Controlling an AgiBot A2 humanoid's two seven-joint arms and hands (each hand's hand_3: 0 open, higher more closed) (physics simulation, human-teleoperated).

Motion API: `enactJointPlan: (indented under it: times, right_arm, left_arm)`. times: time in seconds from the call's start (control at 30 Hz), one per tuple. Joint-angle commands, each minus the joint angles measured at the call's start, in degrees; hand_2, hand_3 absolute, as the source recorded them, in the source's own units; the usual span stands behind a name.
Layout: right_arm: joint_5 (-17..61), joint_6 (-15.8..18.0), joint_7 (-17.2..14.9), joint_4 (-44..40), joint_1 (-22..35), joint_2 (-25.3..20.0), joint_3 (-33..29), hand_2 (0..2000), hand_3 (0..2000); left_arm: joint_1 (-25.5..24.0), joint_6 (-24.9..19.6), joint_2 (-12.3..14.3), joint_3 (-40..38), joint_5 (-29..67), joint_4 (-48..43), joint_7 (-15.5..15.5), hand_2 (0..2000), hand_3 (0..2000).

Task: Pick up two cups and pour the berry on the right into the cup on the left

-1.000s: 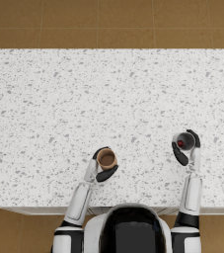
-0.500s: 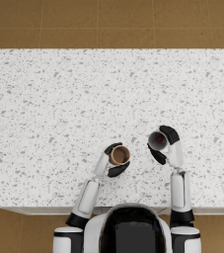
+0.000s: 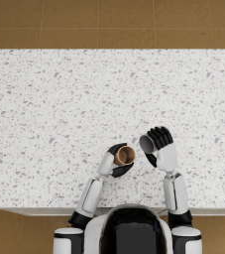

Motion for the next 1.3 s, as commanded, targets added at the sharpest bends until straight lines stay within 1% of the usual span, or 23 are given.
enactJointPlan:
  times: [0.03,0.07,0.1,0.13,0.17,0.2,0.23,0.3,0.37,0.4,0.43,0.47,0.53,0.57,0.6,0.73,0.77,0.8,0.83,0.87,0.97,1.2,1.3]
  right_arm:
    - [1.8,0.1,0.0,2.3,0.8,-0.6,1.2,2000,1280]
    - [3.7,0.2,0.0,2.6,1.0,-0.8,1.4,2000,1280]
    - [5.5,0.3,0.0,2.9,1.1,-0.9,1.5,2000,1280]
    - [7.4,0.3,0.0,3.5,0.9,-0.9,1.7,2000,1280]
    - [9.2,0.4,0.0,4.4,1.0,-1.1,2.1,2000,1280]
    - [11.0,0.4,0.0,2.5,0.3,-0.7,1.6,2000,1280]
    - [12.9,0.4,0.0,2.9,0.3,-0.8,1.8,2000,1280]
    - [16.6,0.5,0.0,3.4,0.3,-0.9,2.0,2000,1280]
    - [20.2,0.5,0.0,3.7,0.3,-0.9,2.1,2000,1280]
    - [22.1,0.5,0.0,3.8,0.3,-0.9,2.1,2000,1280]
    - [23.9,0.5,0.0,3.8,0.3,-0.9,2.2,2000,1280]
    - [25.7,0.5,0.1,3.8,0.3,-0.9,2.2,2000,1280]
    - [29.4,0.5,0.1,3.9,0.3,-0.9,2.2,2000,1280]
    - [30.7,0.5,0.1,3.9,0.3,-0.9,2.2,2000,1280]
    - [31.7,0.5,0.1,3.9,0.3,-0.9,2.2,2000,1280]
    - [33.4,0.5,0.1,3.9,0.3,-0.9,2.2,2000,1280]
    - [33.6,0.4,0.1,3.9,0.3,-0.9,2.2,2000,1280]
    - [33.7,0.4,0.1,3.9,0.3,-0.9,2.2,2000,1280]
    - [35.6,0.4,0.1,3.9,0.3,-1.0,2.3,2000,1280]
    - [37.4,0.4,0.1,3.9,0.3,-1.0,2.3,2000,1280]
    - [41.5,0.5,0.1,3.9,0.3,-0.9,2.2,2000,1280]
    - [43.6,0.5,0.1,3.9,0.3,-0.9,2.2,2000,1280]
    - [49.1,0.5,0.1,3.9,0.3,-1.0,2.3,2000,1280]
  left_arm:
    - [1.0,0.0,0.6,0.3,0.1,0.5,0.0,2000,1280]
    - [0.2,0.0,0.2,0.2,0.2,0.3,0.0,2000,1280]
    - [1.1,0.0,0.7,0.5,0.2,0.4,0.0,2000,1280]
    - [0.3,0.0,0.3,0.3,0.2,0.6,0.0,2000,1280]
    - [1.3,-0.1,0.9,0.5,0.3,0.9,0.0,2000,1280]
    - [1.8,-0.1,1.3,1.2,0.3,1.4,0.0,2000,1280]
    - [0.7,0.0,0.6,0.6,0.3,1.1,0.0,2000,1280]
    - [1.8,-0.1,1.3,1.1,0.3,1.3,0.0,2000,1280]
    - [1.9,-0.1,1.5,1.2,0.3,1.2,0.0,2000,1280]
    - [1.1,0.0,1.1,1.1,0.3,1.6,0.0,2000,1280]
    - [2.0,0.0,1.6,0.9,0.3,1.3,0.0,2000,1280]
    - [1.3,0.0,1.2,1.1,0.3,1.6,0.0,2000,1280]
    - [2.5,-0.1,1.9,0.5,0.3,2.1,0.0,2000,1280]
    - [1.5,0.0,1.4,0.9,0.3,2.0,0.0,2000,1280]
    - [2.9,0.0,2.2,0.5,0.3,2.6,0.0,2000,1280]
    - [4.5,0.0,3.2,0.7,0.3,4.2,0.0,2000,1280]
    - [3.1,-0.1,2.4,0.7,0.3,3.9,0.0,2000,1280]
    - [16.6,-0.1,-14.7,22.4,0.3,4.2,0.0,2000,1280]
    - [6.9,0.0,-1.5,5.5,0.3,4.5,-0.1,2000,1280]
    - [7.1,0.0,-1.9,6.0,0.3,4.5,-0.1,2000,1280]
    - [7.4,0.2,-1.5,5.5,0.3,4.8,0.0,2000,1280]
    - [9.0,0.2,0.1,4.3,0.3,7.3,0.0,2000,1280]
    - [9.4,0.0,0.5,4.8,0.3,7.4,0.0,2000,1280]
